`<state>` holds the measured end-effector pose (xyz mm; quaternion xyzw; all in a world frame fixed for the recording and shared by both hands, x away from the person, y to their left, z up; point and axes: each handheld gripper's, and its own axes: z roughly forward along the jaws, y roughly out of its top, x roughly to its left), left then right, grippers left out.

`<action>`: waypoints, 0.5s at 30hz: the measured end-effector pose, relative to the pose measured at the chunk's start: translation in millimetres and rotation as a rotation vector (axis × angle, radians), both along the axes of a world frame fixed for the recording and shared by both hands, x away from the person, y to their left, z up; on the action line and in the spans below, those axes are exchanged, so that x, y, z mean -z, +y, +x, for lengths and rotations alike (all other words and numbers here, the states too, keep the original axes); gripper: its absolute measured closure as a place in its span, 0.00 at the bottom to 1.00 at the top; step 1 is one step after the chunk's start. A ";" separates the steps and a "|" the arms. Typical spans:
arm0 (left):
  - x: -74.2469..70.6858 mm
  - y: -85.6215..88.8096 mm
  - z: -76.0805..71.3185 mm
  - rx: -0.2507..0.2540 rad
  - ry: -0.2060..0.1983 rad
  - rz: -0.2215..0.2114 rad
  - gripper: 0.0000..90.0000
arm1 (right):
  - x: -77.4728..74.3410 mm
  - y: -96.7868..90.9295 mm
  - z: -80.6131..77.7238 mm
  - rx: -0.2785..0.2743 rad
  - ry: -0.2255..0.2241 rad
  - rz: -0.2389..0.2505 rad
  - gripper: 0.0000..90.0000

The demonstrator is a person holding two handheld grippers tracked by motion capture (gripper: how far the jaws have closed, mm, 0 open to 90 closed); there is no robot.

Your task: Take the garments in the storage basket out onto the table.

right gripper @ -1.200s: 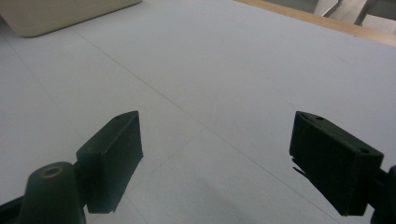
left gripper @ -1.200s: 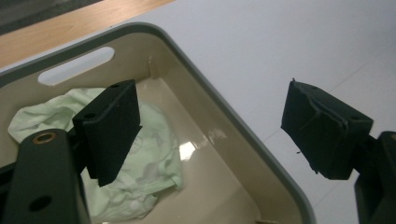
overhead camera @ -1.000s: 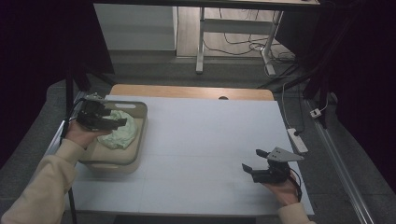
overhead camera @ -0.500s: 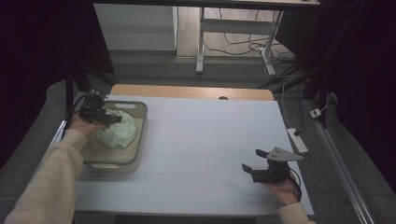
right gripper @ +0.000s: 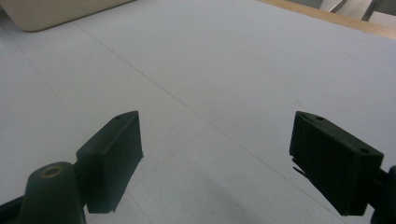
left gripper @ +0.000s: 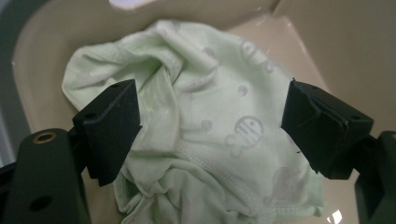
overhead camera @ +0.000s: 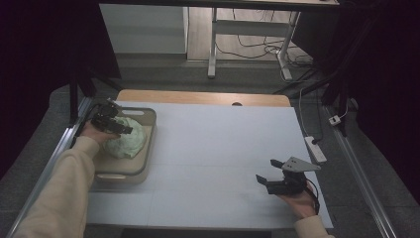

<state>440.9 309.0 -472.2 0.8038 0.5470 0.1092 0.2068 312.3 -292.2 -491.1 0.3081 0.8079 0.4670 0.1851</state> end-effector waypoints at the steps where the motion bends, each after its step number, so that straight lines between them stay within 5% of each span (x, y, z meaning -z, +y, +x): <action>1: 1.9 0.2 1.0 -0.003 0.011 0.005 0.22 | 0.0 0.1 -0.1 0.000 -0.001 0.000 0.18; 15: 15.6 -6.2 4.4 -0.005 0.068 0.060 0.23 | 1.3 1.3 -0.2 0.000 0.000 -0.007 0.18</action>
